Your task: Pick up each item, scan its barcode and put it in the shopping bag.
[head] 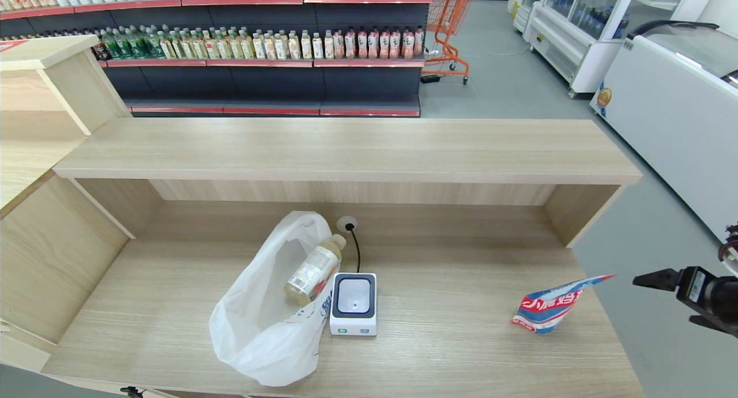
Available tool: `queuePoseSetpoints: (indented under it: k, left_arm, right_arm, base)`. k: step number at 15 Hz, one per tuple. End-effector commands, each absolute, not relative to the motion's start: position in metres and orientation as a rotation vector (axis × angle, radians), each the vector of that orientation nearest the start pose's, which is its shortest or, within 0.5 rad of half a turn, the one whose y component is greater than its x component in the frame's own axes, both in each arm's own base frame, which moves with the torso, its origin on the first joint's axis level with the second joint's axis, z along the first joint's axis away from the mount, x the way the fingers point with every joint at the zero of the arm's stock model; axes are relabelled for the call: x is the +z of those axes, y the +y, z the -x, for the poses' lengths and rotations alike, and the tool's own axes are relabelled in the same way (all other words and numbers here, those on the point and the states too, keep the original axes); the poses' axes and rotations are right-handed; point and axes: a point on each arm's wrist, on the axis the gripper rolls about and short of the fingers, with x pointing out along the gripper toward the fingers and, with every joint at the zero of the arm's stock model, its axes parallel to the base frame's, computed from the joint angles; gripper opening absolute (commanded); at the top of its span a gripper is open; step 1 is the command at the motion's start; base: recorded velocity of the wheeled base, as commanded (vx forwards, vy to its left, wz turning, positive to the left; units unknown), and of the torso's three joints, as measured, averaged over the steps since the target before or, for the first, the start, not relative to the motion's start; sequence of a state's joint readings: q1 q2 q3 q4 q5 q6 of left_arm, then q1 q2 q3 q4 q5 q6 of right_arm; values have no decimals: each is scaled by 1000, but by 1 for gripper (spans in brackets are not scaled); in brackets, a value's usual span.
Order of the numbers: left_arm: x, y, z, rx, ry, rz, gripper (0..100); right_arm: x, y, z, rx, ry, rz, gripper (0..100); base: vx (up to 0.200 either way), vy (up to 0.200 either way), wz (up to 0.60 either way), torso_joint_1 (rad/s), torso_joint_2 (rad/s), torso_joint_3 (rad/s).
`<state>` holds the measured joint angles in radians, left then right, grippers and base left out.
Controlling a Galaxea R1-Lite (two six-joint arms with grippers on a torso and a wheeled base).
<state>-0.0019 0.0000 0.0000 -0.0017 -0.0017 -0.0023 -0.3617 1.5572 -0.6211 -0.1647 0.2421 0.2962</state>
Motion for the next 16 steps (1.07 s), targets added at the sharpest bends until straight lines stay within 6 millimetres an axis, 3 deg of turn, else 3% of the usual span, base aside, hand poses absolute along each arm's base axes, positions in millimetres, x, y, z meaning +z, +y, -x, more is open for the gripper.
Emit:
queuePoseSetpoints:
  k: [1, 5, 9, 11, 12, 16]
  left_arm:
    - [76, 0, 23, -3, -2, 3, 100]
    - [76, 0, 23, -3, -2, 3, 100]
    - [76, 0, 23, -3, -2, 3, 100]
    - [76, 0, 23, -5, -2, 3, 100]
    - [76, 0, 23, -5, -2, 3, 100]
    - [76, 0, 23, -5, -2, 3, 100]
  right_arm:
    - [117, -60, -243, -162, 744, -522, 100]
    - [71, -35, -281, -218, 803, -471, 100]
    - [24, -13, -300, -232, 845, -418, 100]
    - [12, -3, -309, -196, 807, -411, 100]
    - [10, 1, -312, -179, 787, -406, 0]
    - [1, 5, -311, -209, 804, -371, 0]
  base:
    - [0, 0, 0, 0, 0, 0]
    - [0, 0, 0, 0, 0, 0]
    - [0, 0, 0, 0, 0, 0]
    - [0, 0, 0, 0, 0, 0]
    - [0, 0, 0, 0, 0, 0]
    - [0, 0, 0, 0, 0, 0]
